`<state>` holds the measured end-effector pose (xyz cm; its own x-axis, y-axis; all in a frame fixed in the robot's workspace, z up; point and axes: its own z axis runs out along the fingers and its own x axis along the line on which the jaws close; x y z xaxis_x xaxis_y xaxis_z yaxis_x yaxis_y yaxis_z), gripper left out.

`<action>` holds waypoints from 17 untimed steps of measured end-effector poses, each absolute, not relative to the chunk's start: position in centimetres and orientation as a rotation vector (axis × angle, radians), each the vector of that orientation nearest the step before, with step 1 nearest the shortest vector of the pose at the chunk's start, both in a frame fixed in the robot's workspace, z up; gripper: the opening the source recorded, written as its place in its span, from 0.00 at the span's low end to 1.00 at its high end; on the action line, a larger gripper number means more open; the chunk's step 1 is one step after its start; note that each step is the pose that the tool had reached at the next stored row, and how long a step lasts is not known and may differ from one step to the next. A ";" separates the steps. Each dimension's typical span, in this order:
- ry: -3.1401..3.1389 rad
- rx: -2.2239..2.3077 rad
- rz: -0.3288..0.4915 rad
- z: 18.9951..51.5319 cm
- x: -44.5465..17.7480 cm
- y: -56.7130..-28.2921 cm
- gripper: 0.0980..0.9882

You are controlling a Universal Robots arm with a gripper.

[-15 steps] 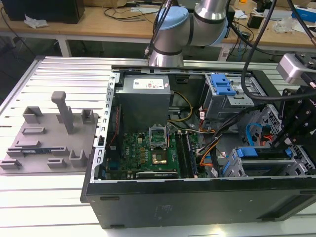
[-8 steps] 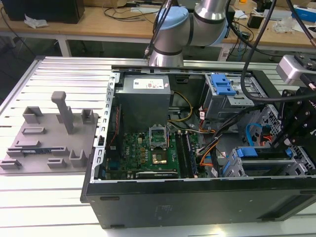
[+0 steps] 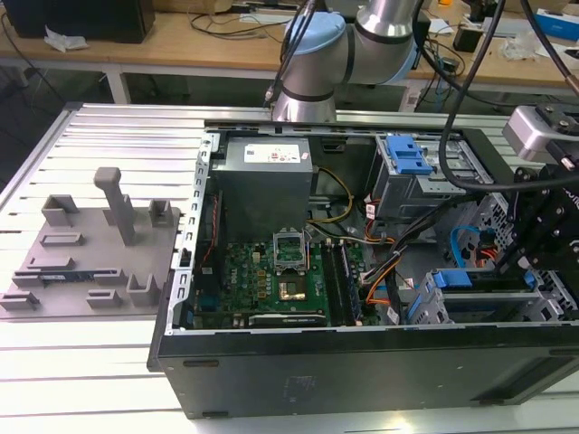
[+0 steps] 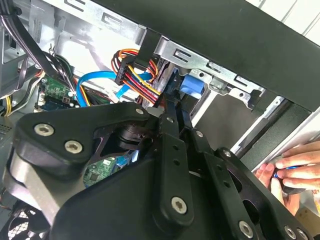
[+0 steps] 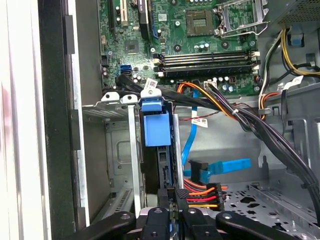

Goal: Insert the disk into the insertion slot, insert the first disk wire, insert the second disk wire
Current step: 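Insert the first disk wire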

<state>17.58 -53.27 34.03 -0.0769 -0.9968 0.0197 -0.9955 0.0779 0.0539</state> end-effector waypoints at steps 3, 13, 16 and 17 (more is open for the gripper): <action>-2.268 2.099 -0.041 33.9 17.6 -53.3 0.07; -2.261 2.092 -0.023 38.0 17.6 -52.7 0.23; -2.260 2.090 -0.020 38.0 17.6 -52.7 0.23; -2.259 2.090 -0.019 38.0 17.6 -52.7 0.23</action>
<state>17.59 -52.67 38.01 -0.0768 -0.9963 0.0388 -0.9955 0.0788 0.0524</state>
